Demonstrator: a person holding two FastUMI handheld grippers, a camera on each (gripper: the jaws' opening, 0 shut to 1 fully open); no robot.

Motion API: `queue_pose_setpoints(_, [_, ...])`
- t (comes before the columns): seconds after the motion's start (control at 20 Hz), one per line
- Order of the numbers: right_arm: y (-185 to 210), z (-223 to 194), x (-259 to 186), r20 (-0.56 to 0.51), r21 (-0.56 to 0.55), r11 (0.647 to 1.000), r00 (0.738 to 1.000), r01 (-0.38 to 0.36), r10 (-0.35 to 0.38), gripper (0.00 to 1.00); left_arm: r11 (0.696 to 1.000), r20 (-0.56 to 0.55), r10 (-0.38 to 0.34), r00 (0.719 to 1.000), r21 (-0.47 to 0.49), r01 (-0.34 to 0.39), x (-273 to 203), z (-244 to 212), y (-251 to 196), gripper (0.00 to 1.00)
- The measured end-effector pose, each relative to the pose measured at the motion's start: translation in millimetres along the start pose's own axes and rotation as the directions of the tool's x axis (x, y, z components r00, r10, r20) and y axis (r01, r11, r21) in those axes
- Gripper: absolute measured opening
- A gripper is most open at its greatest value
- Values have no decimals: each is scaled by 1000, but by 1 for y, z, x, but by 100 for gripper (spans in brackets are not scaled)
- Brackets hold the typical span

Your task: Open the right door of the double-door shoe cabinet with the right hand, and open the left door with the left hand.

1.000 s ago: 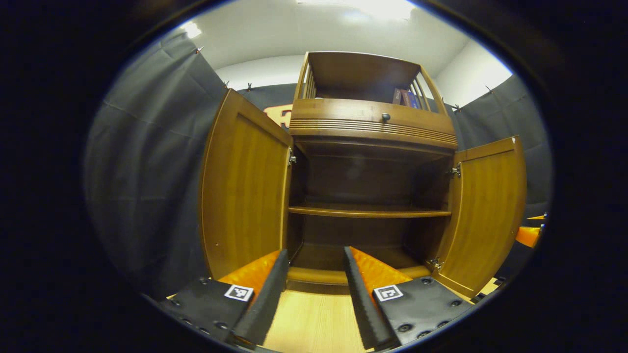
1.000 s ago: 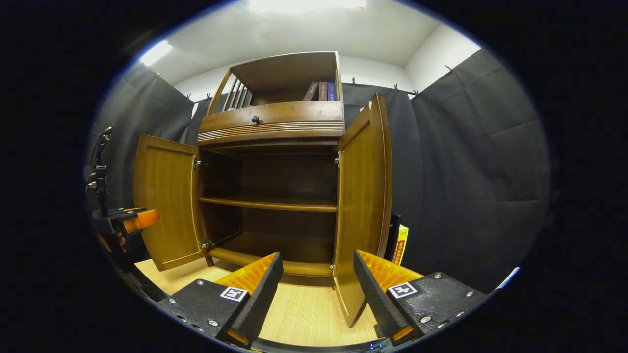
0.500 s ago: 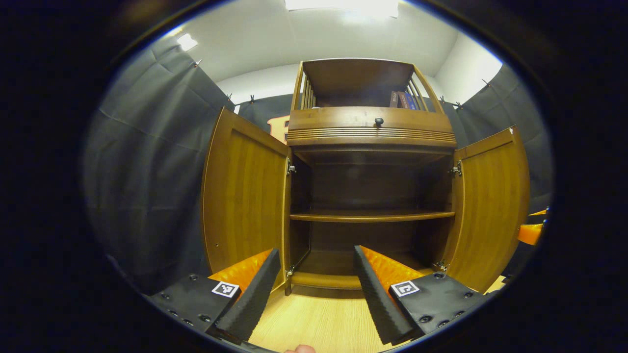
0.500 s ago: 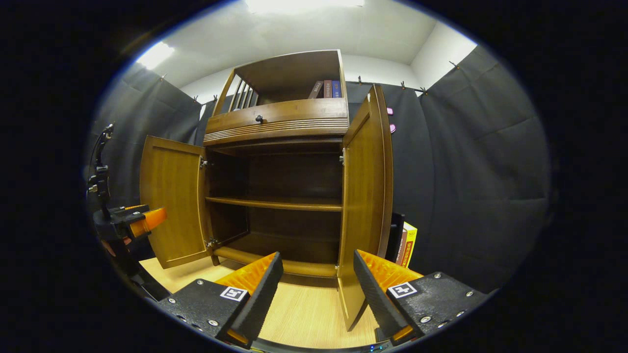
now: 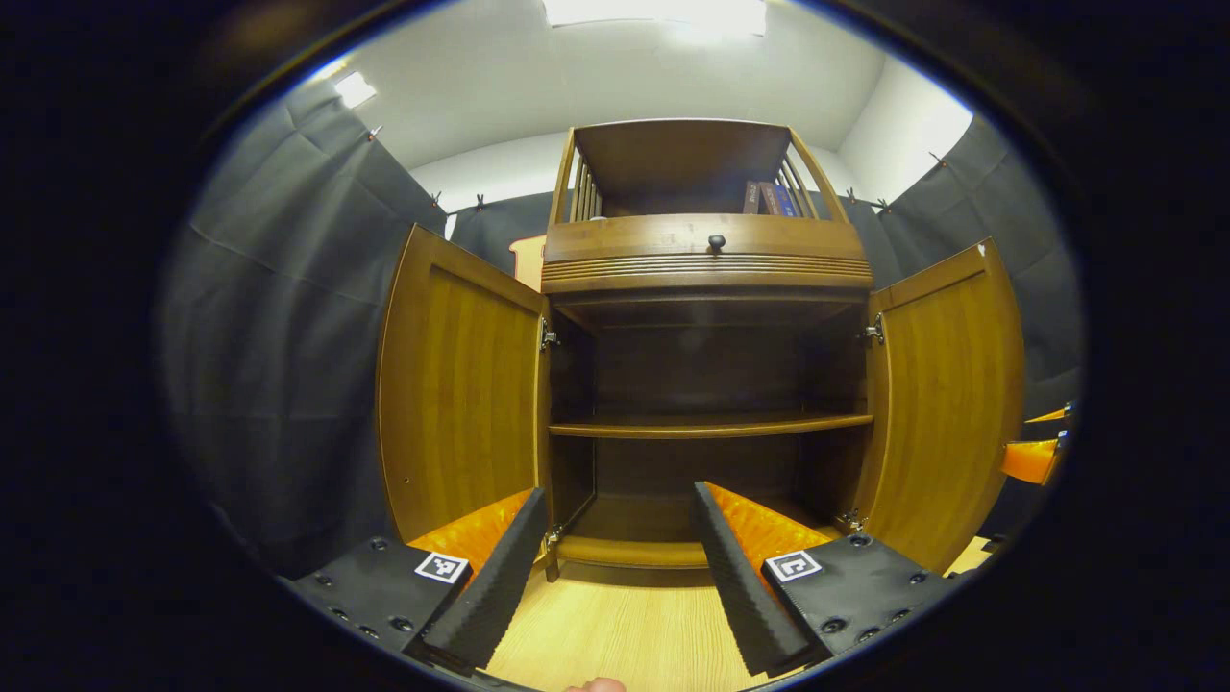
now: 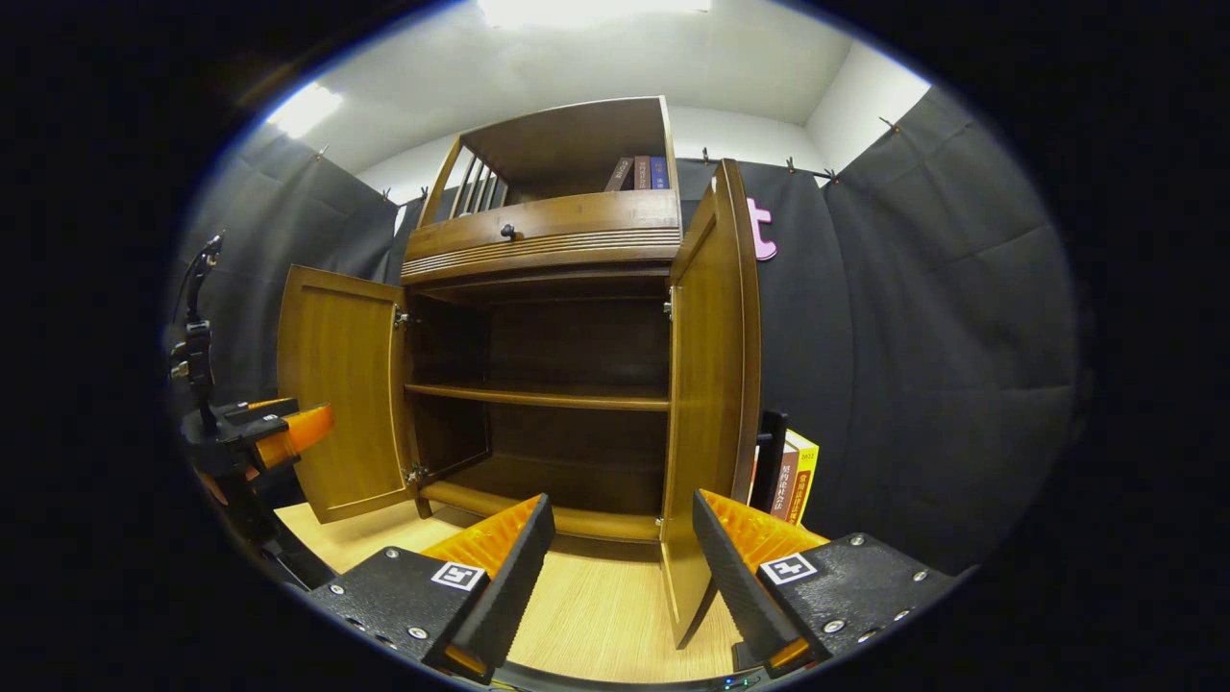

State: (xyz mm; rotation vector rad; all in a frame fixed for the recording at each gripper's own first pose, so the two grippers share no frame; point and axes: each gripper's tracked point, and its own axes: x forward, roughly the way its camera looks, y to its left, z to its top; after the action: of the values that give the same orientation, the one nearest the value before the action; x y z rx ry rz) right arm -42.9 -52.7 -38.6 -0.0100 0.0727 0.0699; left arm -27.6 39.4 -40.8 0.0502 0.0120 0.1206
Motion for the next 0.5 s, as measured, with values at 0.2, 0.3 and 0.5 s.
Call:
queue_pose_setpoints(0.2, [-1, 0, 2, 1, 6, 1000, 1000, 0, 0, 89, 1000, 0, -1, 1000, 10, 1, -1, 0, -2, 98])
queue_pose_setpoints(0.3, [-1, -1, 3, 0, 7, 1000, 1000, 0, 0, 89, 1000, 4, -4, 1000, 17, 4, 1, 2, -2, 98])
queue_pose_setpoints(0.5, [-1, 0, 6, 4, 9, 1000, 1000, 2, -2, 89, 999, 13, -13, 1000, 33, 12, 3, 4, -5, 98])
